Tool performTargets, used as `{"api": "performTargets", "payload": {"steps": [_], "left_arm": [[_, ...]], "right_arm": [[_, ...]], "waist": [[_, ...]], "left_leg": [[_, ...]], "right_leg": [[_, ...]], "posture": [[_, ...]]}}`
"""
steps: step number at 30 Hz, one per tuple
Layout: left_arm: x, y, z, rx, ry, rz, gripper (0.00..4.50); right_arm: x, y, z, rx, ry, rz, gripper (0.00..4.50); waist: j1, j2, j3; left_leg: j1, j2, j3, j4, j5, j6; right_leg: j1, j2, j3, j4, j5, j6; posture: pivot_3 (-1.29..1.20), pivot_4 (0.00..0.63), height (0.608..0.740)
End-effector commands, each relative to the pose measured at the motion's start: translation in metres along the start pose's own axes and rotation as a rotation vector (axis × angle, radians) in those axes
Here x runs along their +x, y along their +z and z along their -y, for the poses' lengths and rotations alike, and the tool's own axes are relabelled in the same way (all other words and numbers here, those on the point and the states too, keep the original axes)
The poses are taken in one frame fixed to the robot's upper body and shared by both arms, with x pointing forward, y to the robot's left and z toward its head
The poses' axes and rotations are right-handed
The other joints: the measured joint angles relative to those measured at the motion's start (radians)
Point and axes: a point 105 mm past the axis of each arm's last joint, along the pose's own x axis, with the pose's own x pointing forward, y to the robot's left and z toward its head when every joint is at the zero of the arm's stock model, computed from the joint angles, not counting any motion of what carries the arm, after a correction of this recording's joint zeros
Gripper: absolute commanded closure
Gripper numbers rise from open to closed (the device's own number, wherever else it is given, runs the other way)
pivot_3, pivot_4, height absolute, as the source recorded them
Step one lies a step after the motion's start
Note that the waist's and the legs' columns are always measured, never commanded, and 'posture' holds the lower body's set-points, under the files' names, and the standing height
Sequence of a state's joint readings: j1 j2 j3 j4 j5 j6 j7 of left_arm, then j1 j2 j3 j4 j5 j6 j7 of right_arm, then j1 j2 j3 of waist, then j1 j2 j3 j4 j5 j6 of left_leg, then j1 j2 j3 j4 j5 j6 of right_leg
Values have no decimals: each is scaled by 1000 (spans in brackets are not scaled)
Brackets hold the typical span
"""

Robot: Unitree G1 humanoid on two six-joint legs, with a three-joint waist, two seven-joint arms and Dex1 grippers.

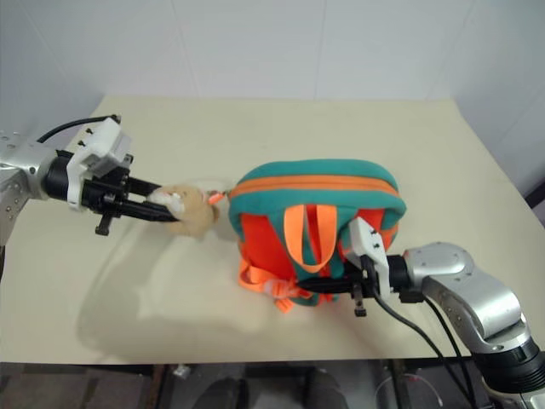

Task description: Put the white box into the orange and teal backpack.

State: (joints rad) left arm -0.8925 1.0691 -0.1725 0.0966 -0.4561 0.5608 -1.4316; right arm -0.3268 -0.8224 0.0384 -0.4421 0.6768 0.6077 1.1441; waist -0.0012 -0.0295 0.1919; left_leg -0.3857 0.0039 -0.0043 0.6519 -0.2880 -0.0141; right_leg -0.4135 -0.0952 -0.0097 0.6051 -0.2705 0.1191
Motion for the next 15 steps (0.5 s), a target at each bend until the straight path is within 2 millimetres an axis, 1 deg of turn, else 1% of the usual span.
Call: {"api": "performTargets", "payload": {"steps": [1,3,9,15], "left_arm": [[-2,-15,-10,0,9,-87,3569],[2,-22,-14,4,-6,-120,3569],[19,-32,-23,40,-85,-180,3569],[37,-34,-25,83,-176,-224,3569]], "right_arm": [[-2,3,-1,-24,-9,-1,3908],[-2,3,-1,-22,-8,-2,3908],[-2,2,-1,-19,-8,-6,3908],[-2,2,0,-21,-11,-9,3908]], "waist": [[1,0,0],[1,0,0],[0,0,0],[1,0,0]], "left_leg": [[0,0,0,0,0,0],[0,0,0,1,0,0],[-1,0,0,2,0,0],[-1,0,0,2,0,0]], "right_leg": [[0,0,0,0,0,0],[0,0,0,1,0,0],[0,0,0,3,0,1],[0,0,0,5,0,1]], "posture": [[0,150,740],[0,150,740],[0,150,740],[0,150,740]]}}
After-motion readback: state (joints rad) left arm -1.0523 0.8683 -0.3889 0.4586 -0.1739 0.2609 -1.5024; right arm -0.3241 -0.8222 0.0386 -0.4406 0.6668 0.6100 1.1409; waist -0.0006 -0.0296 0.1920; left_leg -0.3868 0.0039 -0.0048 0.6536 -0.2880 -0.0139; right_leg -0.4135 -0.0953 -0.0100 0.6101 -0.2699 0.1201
